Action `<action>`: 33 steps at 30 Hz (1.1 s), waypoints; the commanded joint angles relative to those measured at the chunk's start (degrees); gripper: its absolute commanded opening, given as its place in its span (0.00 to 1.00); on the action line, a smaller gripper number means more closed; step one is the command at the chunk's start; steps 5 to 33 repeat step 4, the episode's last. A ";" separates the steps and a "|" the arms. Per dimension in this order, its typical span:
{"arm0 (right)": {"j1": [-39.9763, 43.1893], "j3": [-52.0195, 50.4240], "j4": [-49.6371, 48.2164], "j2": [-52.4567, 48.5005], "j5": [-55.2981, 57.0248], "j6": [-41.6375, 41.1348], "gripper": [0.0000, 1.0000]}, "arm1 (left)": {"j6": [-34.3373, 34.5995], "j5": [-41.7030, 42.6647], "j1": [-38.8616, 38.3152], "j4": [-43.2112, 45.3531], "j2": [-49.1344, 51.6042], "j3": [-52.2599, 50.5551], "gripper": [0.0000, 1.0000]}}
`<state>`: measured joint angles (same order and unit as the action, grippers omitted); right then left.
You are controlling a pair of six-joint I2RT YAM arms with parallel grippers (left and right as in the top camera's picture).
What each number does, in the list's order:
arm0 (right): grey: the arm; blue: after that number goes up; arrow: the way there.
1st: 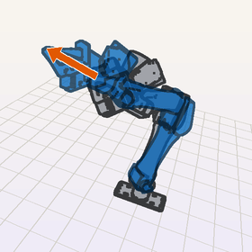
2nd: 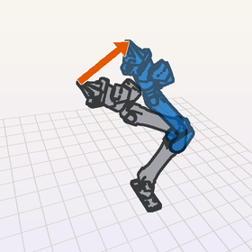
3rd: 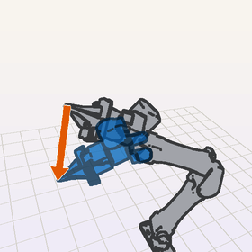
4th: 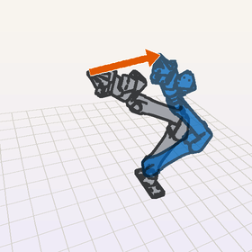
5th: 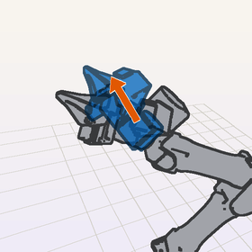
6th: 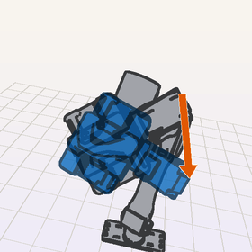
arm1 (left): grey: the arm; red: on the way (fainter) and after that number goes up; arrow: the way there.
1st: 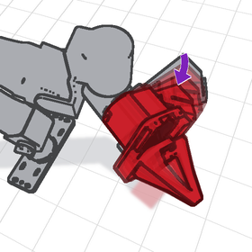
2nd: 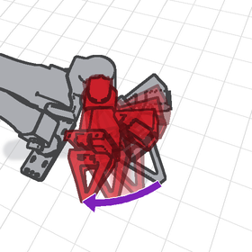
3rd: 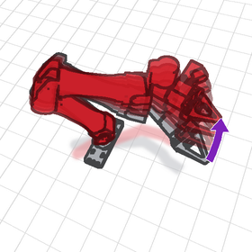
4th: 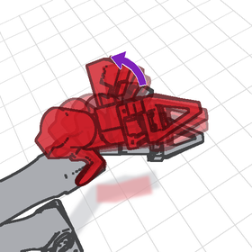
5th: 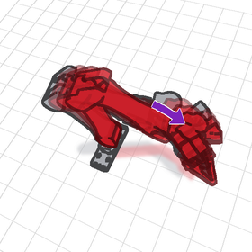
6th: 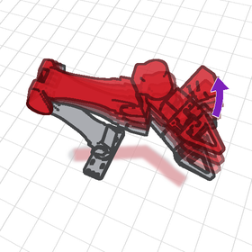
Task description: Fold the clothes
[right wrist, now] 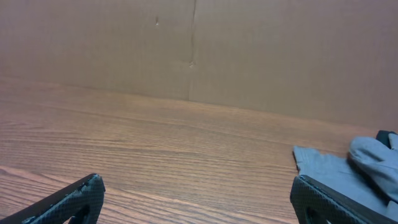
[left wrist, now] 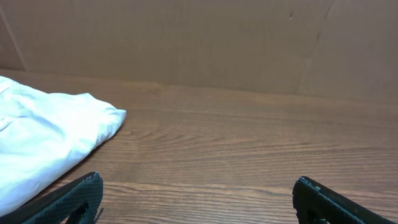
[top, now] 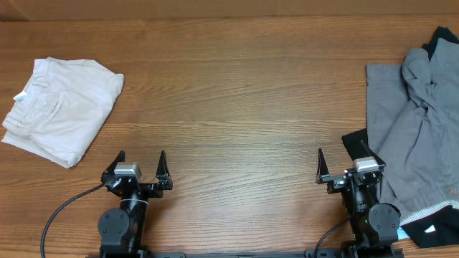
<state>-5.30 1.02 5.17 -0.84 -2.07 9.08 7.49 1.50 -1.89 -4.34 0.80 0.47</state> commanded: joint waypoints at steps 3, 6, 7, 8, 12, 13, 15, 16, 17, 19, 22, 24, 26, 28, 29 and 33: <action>-0.22 -0.55 -0.35 0.68 0.72 0.15 1.00 | 0.39 -0.42 0.09 -0.11 -0.55 -0.17 1.00; -0.22 -0.55 -0.35 0.68 0.74 0.15 1.00 | 0.39 -0.42 0.09 -0.13 -0.55 -0.17 1.00; -0.22 -0.55 -0.35 0.68 0.74 0.15 1.00 | 0.39 -0.42 0.09 -0.13 -0.55 -0.17 1.00; -0.22 -0.55 -0.35 0.68 0.74 0.15 1.00 | 0.39 -0.42 0.09 -0.13 -0.55 -0.17 1.00; -0.22 -0.55 -0.35 0.68 0.74 0.15 1.00 | 0.39 -0.42 0.09 -0.13 -0.55 -0.17 1.00; -0.22 -0.55 -0.35 0.68 0.74 0.15 1.00 | 0.39 -0.42 0.09 -0.13 -0.55 -0.17 1.00; -0.22 -0.55 -0.35 0.68 0.74 0.15 1.00 | 0.39 -0.42 0.09 -0.13 -0.55 -0.17 1.00; -0.22 -0.55 -0.35 0.68 0.74 0.15 1.00 | 0.39 -0.42 0.09 -0.13 -0.55 -0.17 1.00; -0.22 -0.55 -0.35 0.68 0.74 0.15 1.00 | 0.39 -0.42 0.09 -0.13 -0.55 -0.17 1.00; -0.22 -0.55 -0.35 0.68 0.74 0.15 1.00 | 0.39 -0.42 0.09 -0.13 -0.55 -0.17 1.00; -0.22 -0.55 -0.35 0.68 0.74 0.15 1.00 | 0.39 -0.42 0.09 -0.13 -0.55 -0.17 1.00; -0.22 -0.55 -0.35 0.68 0.74 0.15 1.00 | 0.39 -0.42 0.09 -0.13 -0.55 -0.17 1.00; -0.22 -0.55 -0.35 0.68 0.74 0.15 1.00 | 0.39 -0.42 0.09 -0.13 -0.55 -0.17 1.00; -0.22 -0.55 -0.35 0.68 0.74 0.15 1.00 | 0.39 -0.42 0.09 -0.13 -0.55 -0.17 1.00; -0.22 -0.55 -0.35 0.68 0.74 0.15 1.00 | 0.39 -0.42 0.09 -0.13 -0.55 -0.17 1.00; -0.22 -0.55 -0.35 0.68 0.74 0.15 1.00 | 0.39 -0.42 0.09 -0.13 -0.55 -0.17 1.00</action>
